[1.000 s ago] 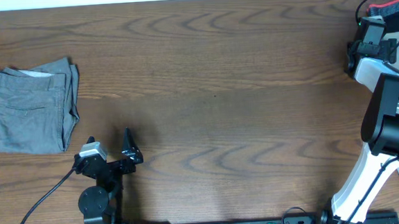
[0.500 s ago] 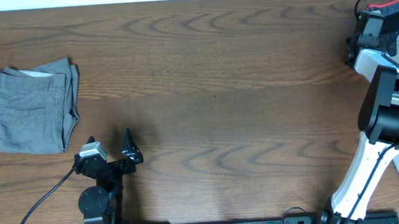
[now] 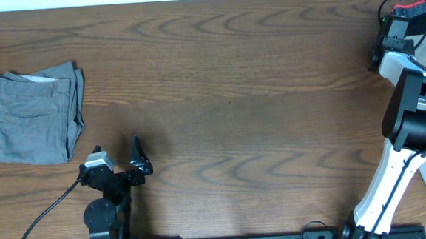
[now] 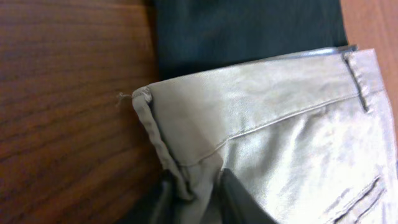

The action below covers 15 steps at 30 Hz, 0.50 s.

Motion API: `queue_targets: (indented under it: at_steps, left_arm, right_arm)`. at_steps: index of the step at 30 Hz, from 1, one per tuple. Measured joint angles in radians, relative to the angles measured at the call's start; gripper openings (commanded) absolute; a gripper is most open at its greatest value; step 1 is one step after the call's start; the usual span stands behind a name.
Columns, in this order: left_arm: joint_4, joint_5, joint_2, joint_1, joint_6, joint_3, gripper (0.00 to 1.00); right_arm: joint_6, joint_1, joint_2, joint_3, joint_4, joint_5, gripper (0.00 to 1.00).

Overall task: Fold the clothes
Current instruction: 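Grasp the khaki trousers' waistband corner with the right gripper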

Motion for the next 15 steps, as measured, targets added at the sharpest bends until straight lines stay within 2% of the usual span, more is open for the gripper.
queue_targets:
  at_steps: [4, 15]
  left_arm:
    - [0.000, 0.000, 0.000, 0.000, 0.000, 0.000, 0.98]
    - [0.000, 0.000, 0.000, 0.000, 0.000, 0.000, 0.98]
  right_arm:
    - [0.030, -0.006, 0.001, 0.000, -0.007, -0.020, 0.01]
    - [0.119, -0.008, 0.002, 0.019, -0.023, -0.011, 0.01]
